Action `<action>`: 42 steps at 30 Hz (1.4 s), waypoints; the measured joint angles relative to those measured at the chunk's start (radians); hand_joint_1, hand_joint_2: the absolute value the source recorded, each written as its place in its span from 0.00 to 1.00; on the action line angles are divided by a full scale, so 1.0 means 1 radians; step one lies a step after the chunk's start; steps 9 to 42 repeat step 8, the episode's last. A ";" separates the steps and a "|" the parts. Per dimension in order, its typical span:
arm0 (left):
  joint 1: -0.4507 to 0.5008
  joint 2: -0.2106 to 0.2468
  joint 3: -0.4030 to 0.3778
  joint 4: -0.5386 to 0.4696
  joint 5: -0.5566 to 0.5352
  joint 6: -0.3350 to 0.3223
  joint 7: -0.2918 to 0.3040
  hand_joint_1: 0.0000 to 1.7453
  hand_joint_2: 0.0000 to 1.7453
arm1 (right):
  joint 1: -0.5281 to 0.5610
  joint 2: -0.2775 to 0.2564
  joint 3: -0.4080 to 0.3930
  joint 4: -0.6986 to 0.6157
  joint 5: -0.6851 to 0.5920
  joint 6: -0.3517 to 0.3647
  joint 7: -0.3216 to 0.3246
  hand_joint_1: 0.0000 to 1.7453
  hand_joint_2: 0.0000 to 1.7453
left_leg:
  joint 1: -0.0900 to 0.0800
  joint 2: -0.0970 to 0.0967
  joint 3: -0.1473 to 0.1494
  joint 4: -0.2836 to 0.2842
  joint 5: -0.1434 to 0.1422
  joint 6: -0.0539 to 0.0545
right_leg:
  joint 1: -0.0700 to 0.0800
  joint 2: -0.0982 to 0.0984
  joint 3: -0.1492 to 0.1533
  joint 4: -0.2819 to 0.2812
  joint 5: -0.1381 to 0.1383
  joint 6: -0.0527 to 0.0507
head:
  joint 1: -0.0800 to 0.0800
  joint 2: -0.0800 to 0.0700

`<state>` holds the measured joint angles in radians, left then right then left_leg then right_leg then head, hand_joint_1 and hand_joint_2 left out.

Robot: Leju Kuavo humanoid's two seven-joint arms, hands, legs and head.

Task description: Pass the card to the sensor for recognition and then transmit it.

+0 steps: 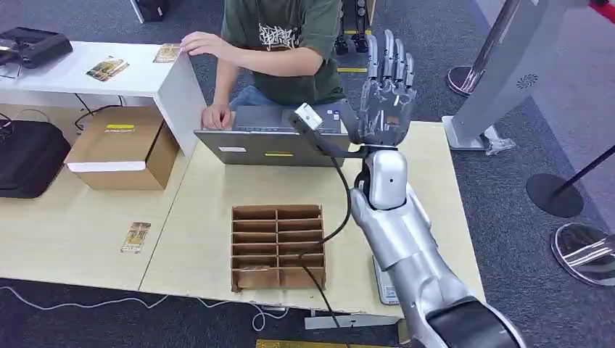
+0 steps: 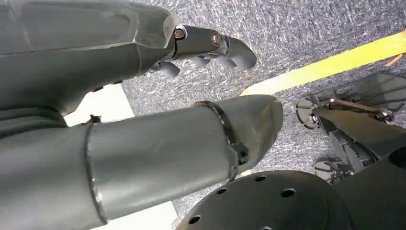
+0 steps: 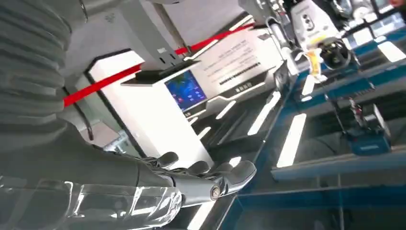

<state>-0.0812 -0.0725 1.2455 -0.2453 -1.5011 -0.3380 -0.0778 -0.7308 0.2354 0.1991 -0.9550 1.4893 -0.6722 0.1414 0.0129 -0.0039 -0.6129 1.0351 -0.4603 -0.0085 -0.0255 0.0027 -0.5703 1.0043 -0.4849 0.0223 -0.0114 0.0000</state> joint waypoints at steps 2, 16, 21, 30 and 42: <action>0.005 0.000 0.000 0.000 0.013 0.000 0.000 0.00 0.00 | 0.062 0.000 -0.010 -0.086 -0.005 0.000 -0.047 0.00 1.00 | 0.000 0.000 0.000 0.000 0.000 0.000 | 0.000 0.000 0.000 0.000 0.000 0.000 | 0.000 0.000; 0.017 -0.005 0.003 0.000 0.042 0.000 -0.011 0.00 0.00 | 0.275 0.000 -0.024 -0.343 -0.011 0.000 -0.140 0.00 1.00 | 0.000 0.000 0.000 0.000 -0.001 0.000 | 0.000 0.000 0.000 0.000 -0.001 0.001 | 0.000 0.000; 0.017 -0.005 0.003 0.000 0.042 0.000 -0.011 0.00 0.00 | 0.275 0.000 -0.024 -0.343 -0.011 0.000 -0.140 0.00 1.00 | 0.000 0.000 0.000 0.000 -0.001 0.000 | 0.000 0.000 0.000 0.000 -0.001 0.001 | 0.000 0.000; 0.017 -0.005 0.003 0.000 0.042 0.000 -0.011 0.00 0.00 | 0.275 0.000 -0.024 -0.343 -0.011 0.000 -0.140 0.00 1.00 | 0.000 0.000 0.000 0.000 -0.001 0.000 | 0.000 0.000 0.000 0.000 -0.001 0.001 | 0.000 0.000; 0.017 -0.005 0.003 0.000 0.042 0.000 -0.011 0.00 0.00 | 0.275 0.000 -0.024 -0.343 -0.011 0.000 -0.140 0.00 1.00 | 0.000 0.000 0.000 0.000 -0.001 0.000 | 0.000 0.000 0.000 0.000 -0.001 0.001 | 0.000 0.000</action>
